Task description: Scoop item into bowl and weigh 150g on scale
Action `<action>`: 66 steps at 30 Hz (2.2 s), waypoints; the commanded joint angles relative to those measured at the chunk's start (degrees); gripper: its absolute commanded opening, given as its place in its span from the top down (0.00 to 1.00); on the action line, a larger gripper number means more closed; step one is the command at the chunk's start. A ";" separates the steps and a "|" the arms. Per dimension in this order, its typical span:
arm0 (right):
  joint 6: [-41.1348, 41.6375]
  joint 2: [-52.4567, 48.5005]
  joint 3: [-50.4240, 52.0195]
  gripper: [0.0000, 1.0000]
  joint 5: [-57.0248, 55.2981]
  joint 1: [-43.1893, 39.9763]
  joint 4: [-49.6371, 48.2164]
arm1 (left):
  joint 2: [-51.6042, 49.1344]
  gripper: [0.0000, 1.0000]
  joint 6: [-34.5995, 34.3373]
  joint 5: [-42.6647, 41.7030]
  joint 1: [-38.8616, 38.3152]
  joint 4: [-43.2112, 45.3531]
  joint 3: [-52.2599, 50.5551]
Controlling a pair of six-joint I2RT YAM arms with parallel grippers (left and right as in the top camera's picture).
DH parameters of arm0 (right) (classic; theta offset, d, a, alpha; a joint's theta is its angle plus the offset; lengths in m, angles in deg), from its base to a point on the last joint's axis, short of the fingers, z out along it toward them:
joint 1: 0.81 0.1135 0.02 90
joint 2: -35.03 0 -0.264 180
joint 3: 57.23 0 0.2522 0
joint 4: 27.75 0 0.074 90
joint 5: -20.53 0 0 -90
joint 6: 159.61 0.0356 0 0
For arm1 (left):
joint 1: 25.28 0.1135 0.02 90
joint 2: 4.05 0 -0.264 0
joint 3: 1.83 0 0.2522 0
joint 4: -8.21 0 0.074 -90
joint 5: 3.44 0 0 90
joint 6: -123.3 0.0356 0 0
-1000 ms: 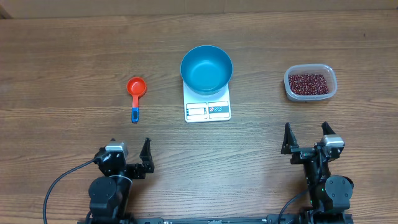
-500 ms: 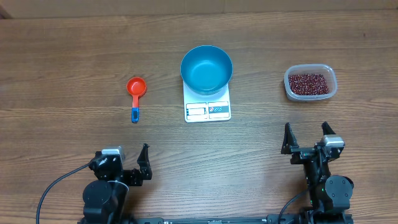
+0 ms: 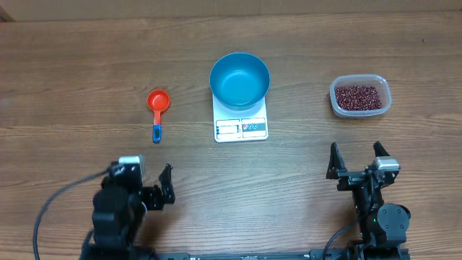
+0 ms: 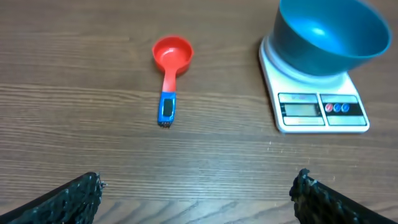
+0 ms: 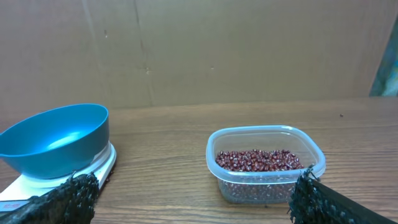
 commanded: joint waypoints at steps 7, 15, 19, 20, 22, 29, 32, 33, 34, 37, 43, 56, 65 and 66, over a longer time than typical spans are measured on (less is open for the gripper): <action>0.11 0.42 0.61 0.00 -0.52 0.39 -0.35 | -23.17 0.00 4.72 -2.43 0.35 -5.27 14.82; 0.11 0.42 0.61 0.00 -0.52 0.39 -0.35 | -36.57 0.00 4.70 -3.54 0.35 -6.71 19.96; 0.11 0.42 0.61 0.00 -0.52 0.39 -0.35 | -39.19 0.00 4.70 -3.52 0.35 -6.56 20.00; 0.11 0.42 0.61 0.00 -0.52 0.39 -0.35 | -39.56 0.01 4.70 -3.52 0.35 -6.49 19.98; 0.11 0.42 0.61 0.00 -0.52 0.39 -0.35 | -39.78 0.00 4.70 -3.50 0.35 -6.49 19.98; 0.11 0.42 0.61 0.00 -0.52 0.39 -0.35 | -39.78 0.01 4.70 -3.45 0.35 -6.49 19.98; 0.11 0.42 0.61 0.00 -0.52 0.39 -0.35 | -39.78 0.00 4.70 -3.34 0.35 -6.49 19.98; 0.11 0.42 0.61 0.00 -0.52 0.39 -0.35 | -39.78 0.00 4.70 -3.34 0.35 -6.49 19.98; 0.11 0.42 0.61 0.00 -0.52 0.39 -0.35 | -39.78 0.01 4.70 -3.34 0.35 -6.49 19.98; 0.11 0.42 0.61 0.00 -0.52 0.39 -0.35 | -39.78 0.00 4.70 -3.34 0.35 -6.51 19.98; 0.11 0.42 0.61 0.00 -0.52 0.39 -0.35 | -39.78 0.00 4.70 -3.34 0.35 -6.49 19.98; 0.11 0.42 0.61 0.00 -0.52 0.39 -0.35 | -39.78 0.00 4.68 -3.37 0.35 -6.49 19.98; 0.11 0.42 0.61 0.00 -0.52 0.39 -0.35 | -39.78 0.00 4.70 -3.37 0.35 -6.51 19.98; 0.11 0.42 0.61 0.00 -0.52 0.39 -0.35 | -39.78 0.00 4.68 -3.37 0.35 -6.51 19.98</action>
